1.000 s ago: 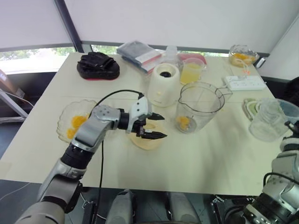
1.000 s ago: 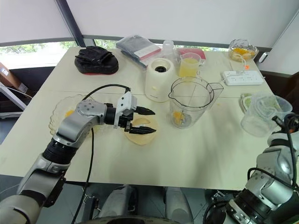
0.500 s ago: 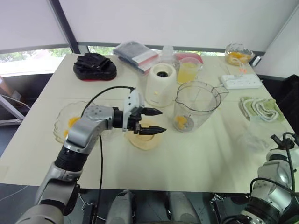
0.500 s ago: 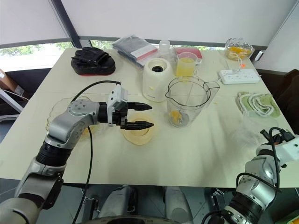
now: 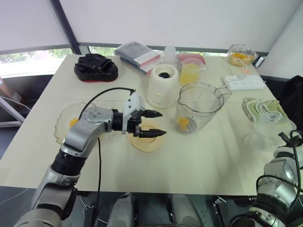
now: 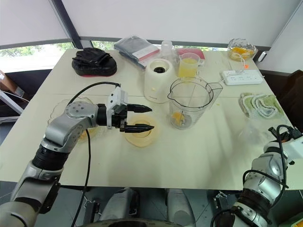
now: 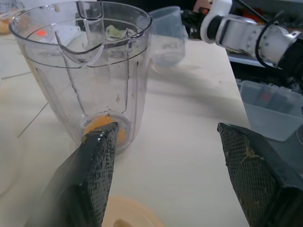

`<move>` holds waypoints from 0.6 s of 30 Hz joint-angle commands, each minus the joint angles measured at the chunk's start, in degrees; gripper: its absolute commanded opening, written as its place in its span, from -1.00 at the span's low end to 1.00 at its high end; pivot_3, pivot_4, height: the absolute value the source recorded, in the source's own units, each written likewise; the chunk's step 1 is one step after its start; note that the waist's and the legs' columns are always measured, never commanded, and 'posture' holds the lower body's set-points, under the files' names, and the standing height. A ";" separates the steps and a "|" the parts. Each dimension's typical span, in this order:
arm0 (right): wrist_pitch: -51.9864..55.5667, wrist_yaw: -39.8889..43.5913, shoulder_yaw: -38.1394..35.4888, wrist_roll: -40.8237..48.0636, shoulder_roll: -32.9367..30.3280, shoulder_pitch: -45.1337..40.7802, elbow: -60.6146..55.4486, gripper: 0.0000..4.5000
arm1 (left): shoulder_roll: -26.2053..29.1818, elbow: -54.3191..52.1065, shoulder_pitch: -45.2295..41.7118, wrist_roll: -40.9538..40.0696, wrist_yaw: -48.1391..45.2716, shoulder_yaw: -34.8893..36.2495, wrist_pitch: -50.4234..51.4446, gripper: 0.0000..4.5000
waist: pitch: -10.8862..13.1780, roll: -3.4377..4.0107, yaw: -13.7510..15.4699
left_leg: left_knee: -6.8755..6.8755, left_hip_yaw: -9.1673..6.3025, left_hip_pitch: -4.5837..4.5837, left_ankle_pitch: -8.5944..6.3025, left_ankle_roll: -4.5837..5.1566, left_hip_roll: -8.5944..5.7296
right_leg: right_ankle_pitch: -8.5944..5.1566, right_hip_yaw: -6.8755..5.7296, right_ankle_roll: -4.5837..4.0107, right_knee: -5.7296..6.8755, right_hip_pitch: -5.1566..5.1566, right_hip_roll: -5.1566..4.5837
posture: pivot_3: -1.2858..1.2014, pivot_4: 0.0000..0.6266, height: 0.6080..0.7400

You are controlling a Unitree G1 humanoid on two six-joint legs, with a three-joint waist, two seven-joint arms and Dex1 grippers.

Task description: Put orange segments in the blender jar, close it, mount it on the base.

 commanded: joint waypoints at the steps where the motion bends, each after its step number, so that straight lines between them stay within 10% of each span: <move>1: -4.39 0.95 -0.32 0.42 -1.65 -0.05 2.89 -0.98 | 0.65 -2.14 0.19 -0.44 0.11 0.51 0.17 0.54 | 0.00 0.00 0.06 | -0.02 -0.01 0.00 0.00 0.00 0.00 | 0.00 0.00 0.00 0.00 0.00 0.01 | 0.03 -0.52 1.00; 18: -5.56 1.38 4.40 1.18 1.53 8.92 3.74 -0.98 | 0.49 -3.10 0.97 -0.06 0.87 -0.34 0.27 0.54 | -0.03 -0.08 0.01 | -0.02 -0.02 0.14 0.00 0.00 0.05 | -0.01 0.00 -0.02 -0.03 0.21 -0.01 | 0.03 -0.52 1.00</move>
